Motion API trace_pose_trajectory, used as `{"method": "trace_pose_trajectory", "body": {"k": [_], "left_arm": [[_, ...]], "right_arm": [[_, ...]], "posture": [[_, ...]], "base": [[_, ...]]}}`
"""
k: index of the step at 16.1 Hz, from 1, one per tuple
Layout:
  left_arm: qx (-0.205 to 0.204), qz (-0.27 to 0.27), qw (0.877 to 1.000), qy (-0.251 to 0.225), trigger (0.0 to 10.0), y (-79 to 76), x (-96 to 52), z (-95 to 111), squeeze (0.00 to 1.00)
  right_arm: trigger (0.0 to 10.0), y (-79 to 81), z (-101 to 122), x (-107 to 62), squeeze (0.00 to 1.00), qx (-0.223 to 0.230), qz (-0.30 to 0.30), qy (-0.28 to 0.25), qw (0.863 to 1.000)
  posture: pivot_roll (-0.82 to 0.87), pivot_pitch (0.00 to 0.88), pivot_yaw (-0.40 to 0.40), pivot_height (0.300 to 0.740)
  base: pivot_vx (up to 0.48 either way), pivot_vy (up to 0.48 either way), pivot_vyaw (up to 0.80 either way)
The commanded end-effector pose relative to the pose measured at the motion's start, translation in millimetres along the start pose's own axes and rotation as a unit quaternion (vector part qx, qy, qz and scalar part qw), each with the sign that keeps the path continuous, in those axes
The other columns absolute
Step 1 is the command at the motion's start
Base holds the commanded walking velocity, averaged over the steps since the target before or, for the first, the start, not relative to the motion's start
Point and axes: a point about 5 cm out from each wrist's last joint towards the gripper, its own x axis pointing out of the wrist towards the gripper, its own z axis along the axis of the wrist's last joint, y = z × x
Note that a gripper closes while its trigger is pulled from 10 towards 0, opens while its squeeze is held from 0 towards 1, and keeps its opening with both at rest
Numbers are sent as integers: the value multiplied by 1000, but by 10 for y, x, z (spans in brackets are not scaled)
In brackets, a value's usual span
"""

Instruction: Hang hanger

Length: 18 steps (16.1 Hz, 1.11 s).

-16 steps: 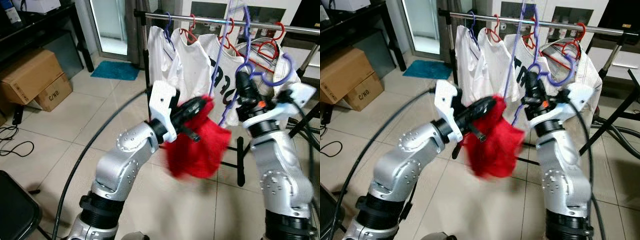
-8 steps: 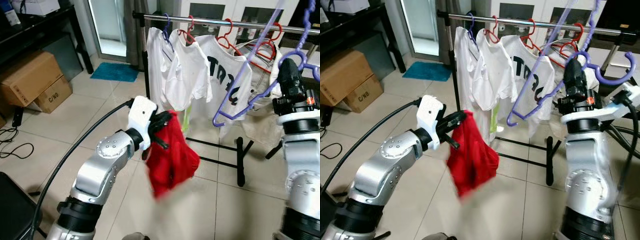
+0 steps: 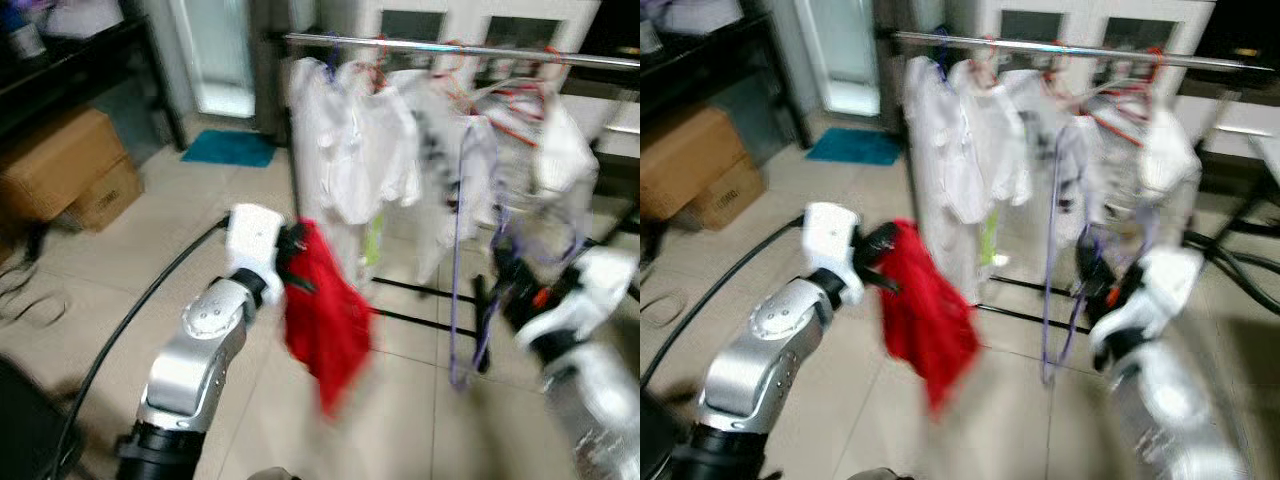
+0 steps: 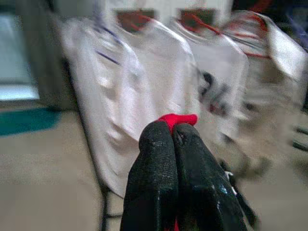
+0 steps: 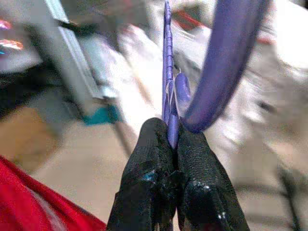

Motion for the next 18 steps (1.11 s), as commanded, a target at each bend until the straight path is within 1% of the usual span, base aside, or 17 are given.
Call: {"method": "trace_pose_trajectory", "body": {"k": [1,2,3,4,5,6,7,8,9,10,12,14,18], "left_arm": [[6,35,999,-19,10000,35,7,40,0],[25,53,997,-49,10000,28,26,93,0],[39,71,996,-28,10000,43,36,86,0],[18,38,999,-22,10000,26,36,94,0],[33,-9,999,-32,10000,30,3,133,0],[32,-12,999,-26,10000,53,-7,125,0],[44,-11,999,-29,10000,99,-23,132,0],[44,-11,999,-29,10000,99,-23,132,0],[53,1,998,-30,10000,131,-23,116,0],[56,15,998,-27,10000,177,-33,103,0],[49,27,998,-22,10000,242,-62,94,0],[42,26,999,-15,10000,277,-82,80,0],[43,31,999,-13,10000,300,-70,84,0]], "right_arm": [[10000,17,34,-2,0,-13,-14,-5,1000],[10000,58,36,24,0,-6,-18,-11,1000],[10000,72,44,48,0,-9,-28,-15,999],[10000,81,58,62,0,-16,-31,-19,999],[10000,74,89,91,0,-23,-59,-30,998],[10000,90,73,96,0,-25,-54,-21,998],[10000,113,33,105,0,-38,-46,-4,998],[10000,113,33,105,0,-38,-46,-4,998],[10000,118,16,113,0,-47,-51,1,998],[10000,98,-22,127,0,-60,-70,15,996],[10000,113,-69,154,0,-78,-82,28,993],[10000,159,-94,177,0,-88,-77,33,993],[10000,241,-44,218,0,-82,-53,19,995]], "posture": [[42,0,71,740],[42,0,71,740],[42,0,74,740],[40,0,75,740],[42,0,73,740],[43,0,69,740],[45,0,66,740],[45,0,66,740],[49,0,62,740],[49,0,56,740],[54,0,51,740],[53,0,50,740],[54,0,43,740]], "base": [[0,0,-800],[0,0,-800],[0,0,-800],[0,0,-800],[0,0,-788],[0,0,-788],[0,0,-788],[0,0,-788],[0,0,-788],[0,0,-781],[122,0,-775],[332,0,0],[370,0,0]]}}
